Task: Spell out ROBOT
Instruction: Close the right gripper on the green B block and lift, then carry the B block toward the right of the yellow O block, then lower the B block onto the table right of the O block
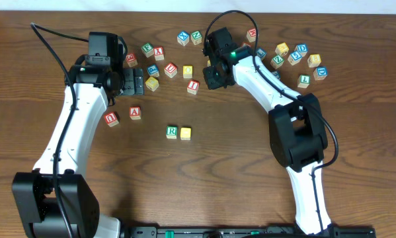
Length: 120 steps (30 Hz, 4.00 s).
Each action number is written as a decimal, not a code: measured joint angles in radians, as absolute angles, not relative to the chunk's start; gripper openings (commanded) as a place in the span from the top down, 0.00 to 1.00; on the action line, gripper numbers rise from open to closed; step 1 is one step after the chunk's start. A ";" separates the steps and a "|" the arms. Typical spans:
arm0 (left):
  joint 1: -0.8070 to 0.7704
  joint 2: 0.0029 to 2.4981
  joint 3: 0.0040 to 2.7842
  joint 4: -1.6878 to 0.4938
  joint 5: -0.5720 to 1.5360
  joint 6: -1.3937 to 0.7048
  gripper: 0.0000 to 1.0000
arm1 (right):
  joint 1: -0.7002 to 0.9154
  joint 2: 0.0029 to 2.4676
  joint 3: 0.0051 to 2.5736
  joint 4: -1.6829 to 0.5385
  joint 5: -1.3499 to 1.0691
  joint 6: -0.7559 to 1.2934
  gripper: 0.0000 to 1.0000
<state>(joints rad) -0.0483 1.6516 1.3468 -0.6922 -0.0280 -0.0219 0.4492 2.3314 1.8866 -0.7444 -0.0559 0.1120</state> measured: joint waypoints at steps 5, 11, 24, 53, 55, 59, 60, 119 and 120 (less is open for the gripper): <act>-0.048 1.652 1.347 -0.693 -0.028 -0.022 0.02 | 0.454 2.258 1.876 -0.756 -0.056 0.112 0.84; -0.048 1.652 1.347 -0.692 -0.028 -0.022 0.02 | 0.471 2.106 1.876 -0.802 -0.047 0.112 0.84; -0.048 1.652 1.347 -0.692 -0.028 -0.022 0.02 | 0.515 1.968 1.640 -0.784 -0.020 0.134 0.87; -0.048 1.652 1.347 -0.693 -0.028 -0.022 0.02 | 0.810 1.773 1.255 -0.616 0.227 0.595 0.85; -0.048 1.652 1.347 -0.693 -0.028 -0.022 0.02 | 0.809 1.773 1.255 -0.620 0.242 0.613 0.85; -0.048 1.652 1.347 -0.693 -0.028 -0.022 0.02 | 0.806 1.773 1.255 -0.633 0.265 0.636 0.84; -0.048 1.652 1.347 -0.693 -0.028 -0.022 0.02 | 0.805 1.773 1.255 -0.633 0.270 0.640 0.84; -0.048 1.652 1.347 -0.693 -0.028 -0.022 0.02 | 0.845 1.789 1.111 -0.483 0.284 0.730 0.87; -0.048 1.652 1.347 -0.693 -0.028 -0.022 0.02 | 0.850 1.794 1.111 -0.480 0.285 0.730 0.87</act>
<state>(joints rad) -0.0483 1.6516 1.3468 -0.6926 -0.0280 -0.0219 0.8505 1.7935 1.1107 -0.4805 0.2848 0.7303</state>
